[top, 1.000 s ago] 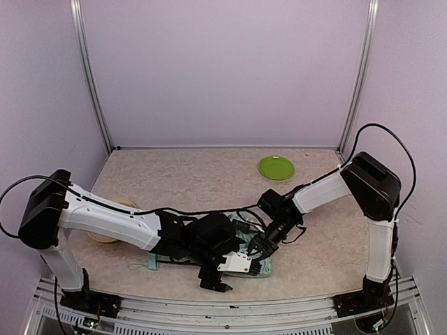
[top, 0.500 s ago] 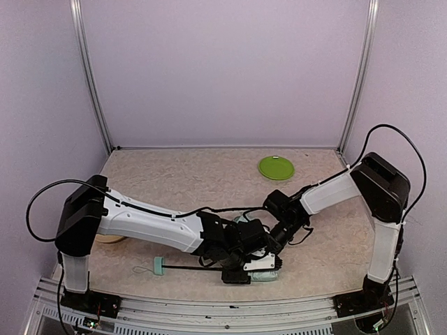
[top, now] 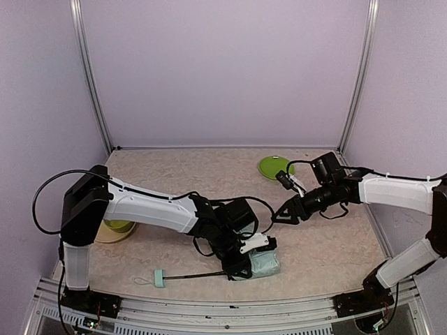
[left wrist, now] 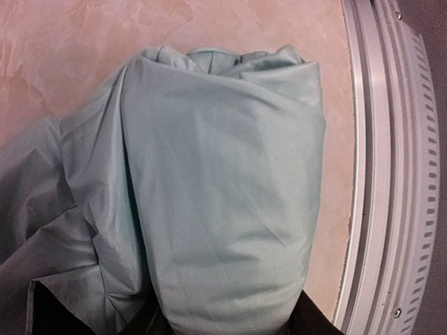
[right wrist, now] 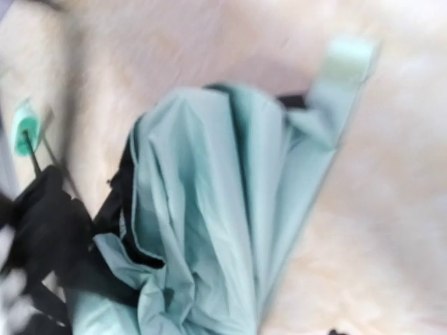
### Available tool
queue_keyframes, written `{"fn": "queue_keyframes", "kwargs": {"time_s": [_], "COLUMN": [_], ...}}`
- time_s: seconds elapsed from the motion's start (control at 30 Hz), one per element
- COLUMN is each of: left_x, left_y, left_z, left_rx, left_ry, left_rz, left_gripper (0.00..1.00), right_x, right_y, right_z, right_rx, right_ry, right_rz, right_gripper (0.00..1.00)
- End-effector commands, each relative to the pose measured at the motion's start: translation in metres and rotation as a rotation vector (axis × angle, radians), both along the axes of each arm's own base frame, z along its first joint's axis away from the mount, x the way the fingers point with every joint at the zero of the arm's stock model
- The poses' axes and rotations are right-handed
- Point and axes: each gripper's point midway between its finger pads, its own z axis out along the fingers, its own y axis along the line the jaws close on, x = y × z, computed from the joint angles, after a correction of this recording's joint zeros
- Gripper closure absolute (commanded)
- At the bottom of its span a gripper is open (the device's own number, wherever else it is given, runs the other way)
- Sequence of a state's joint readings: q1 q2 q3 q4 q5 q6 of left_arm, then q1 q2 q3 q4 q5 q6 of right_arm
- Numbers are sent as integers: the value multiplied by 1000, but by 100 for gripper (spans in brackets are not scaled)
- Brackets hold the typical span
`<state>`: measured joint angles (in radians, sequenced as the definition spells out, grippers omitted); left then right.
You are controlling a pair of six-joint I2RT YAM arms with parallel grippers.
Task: Put away the umbrella
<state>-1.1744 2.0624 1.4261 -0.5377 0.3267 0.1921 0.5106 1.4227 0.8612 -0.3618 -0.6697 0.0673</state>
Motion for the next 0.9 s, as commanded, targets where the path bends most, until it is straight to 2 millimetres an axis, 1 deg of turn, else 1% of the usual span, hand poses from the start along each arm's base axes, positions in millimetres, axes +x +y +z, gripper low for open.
{"fn": "queue_keyframes", "kwargs": {"time_s": [0.0,0.1,0.17,0.27,0.3,0.33,0.37,0.5,0.6,0.63,0.67,0.73,0.8,0.87], "left_x": [-35,-35,-33,-32,-32,-32,-31,-30,-30,-30,-30,-30,-30,-30], "left_y": [47,48,50,50,50,51,51,53,54,54,54,54,54,54], "left_z": [-44,-43,-44,-47,-47,-48,-48,-48,-48,-49,-49,-49,-48,-48], "left_rx": [131,108,102,103,104,103,100,89,90,90,90,90,88,87], "left_ry": [384,439,468,502,512,525,534,566,568,571,570,570,568,566], "left_rz": [100,111,115,111,107,106,104,109,110,109,108,109,109,108], "left_gripper": [56,56,56,56,56,56,56,56,56,56,57,57,57,57], "right_x": [7,-8,-27,-73,-89,-110,-122,-151,-157,-153,-149,-141,-134,-128], "right_y": [-17,-20,-17,1,8,16,23,50,59,60,59,56,56,56], "right_z": [16,26,32,30,28,22,20,12,-1,-8,-21,-38,-51,-62], "right_rx": [-76,-117,-140,-139,-133,-128,-125,-185,-241,-270,-317,-387,-437,-475], "right_ry": [-273,-462,-599,-755,-805,-852,-900,-1086,-1126,-1123,-1109,-1094,-1091,-1070], "right_rz": [-41,34,137,364,440,530,585,732,810,816,821,816,803,799], "right_gripper": [39,41,43,43,42,42,41,37,33,31,28,23,18,16]}}
